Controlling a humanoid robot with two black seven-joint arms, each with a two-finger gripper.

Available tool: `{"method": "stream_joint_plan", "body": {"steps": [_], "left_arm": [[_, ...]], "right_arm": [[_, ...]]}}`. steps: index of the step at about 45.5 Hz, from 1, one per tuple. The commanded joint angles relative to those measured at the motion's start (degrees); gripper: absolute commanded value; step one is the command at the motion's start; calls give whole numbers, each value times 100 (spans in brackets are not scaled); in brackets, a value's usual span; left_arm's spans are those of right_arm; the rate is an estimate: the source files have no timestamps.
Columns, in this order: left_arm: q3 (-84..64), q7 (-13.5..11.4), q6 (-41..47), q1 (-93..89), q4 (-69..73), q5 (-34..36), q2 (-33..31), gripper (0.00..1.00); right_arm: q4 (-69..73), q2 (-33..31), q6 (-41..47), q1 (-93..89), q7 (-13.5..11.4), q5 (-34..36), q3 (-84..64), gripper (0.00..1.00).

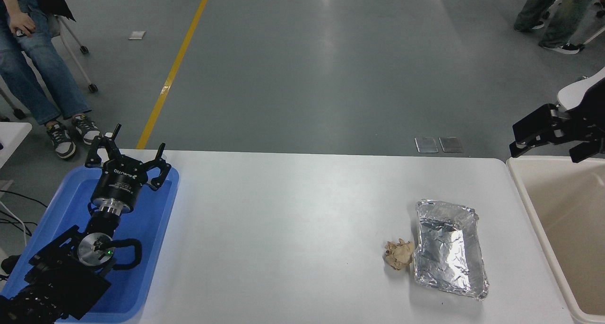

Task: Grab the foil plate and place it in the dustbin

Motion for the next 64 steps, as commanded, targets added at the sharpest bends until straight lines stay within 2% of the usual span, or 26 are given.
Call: {"method": "stream_joint_plan", "body": {"steps": [1,30,50,64], "left_arm": [[0,3,0,0,-6,1,0,100],[0,-6,0,0,2,1,0,100],[0,3,0,0,-7,1,0,100],[0,-6,0,0,2,1,0,100]], "right_arm": [[-223,-57,0,-154,9,-35,52,100],[-636,40,0,-391,18,290,-97,100],[-662,128,0,-1067,18,194,-1,100],[-724,198,-2082,-3176,9,185,210,100]]}}
